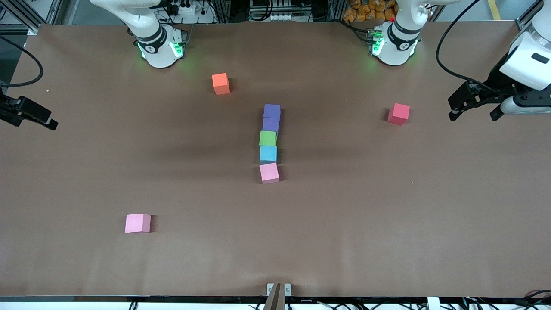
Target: Arrange blocks into number 1
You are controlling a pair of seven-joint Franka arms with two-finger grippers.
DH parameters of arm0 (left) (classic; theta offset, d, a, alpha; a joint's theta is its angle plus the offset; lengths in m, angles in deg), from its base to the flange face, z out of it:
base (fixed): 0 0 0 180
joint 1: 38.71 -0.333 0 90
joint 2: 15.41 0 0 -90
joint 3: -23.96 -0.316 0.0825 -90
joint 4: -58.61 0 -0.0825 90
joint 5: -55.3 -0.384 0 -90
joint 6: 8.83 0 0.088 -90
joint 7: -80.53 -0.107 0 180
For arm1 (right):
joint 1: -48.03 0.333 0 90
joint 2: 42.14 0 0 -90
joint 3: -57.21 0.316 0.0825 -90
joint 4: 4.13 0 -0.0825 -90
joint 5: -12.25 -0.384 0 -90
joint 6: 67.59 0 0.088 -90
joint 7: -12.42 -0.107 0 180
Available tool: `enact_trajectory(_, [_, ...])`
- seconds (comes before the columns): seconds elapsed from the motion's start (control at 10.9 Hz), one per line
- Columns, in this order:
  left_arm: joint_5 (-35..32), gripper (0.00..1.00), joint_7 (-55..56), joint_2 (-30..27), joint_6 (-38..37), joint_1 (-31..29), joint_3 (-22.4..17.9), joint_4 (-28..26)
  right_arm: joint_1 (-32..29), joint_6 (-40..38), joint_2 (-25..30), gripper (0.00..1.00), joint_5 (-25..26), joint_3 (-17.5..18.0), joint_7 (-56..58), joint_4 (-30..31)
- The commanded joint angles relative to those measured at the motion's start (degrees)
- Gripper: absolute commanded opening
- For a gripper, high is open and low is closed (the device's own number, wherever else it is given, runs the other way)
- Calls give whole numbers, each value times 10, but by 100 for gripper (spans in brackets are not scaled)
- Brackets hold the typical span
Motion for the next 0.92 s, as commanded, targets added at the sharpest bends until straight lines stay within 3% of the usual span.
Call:
enact_trajectory(0.0, [7, 100, -7, 4, -54, 4, -2, 22, -4, -2, -1, 100, 4, 6, 22, -8])
enact_trajectory(0.55, [5, 100, -2, -1, -54, 6, -1, 25, 10, -1, -4, 100, 17, 4, 27, -10])
enact_trajectory(0.83, [8, 100, 1, 0, -52, 4, 0, 25, 33, -1, -4, 100, 17, -20, 26, -20])
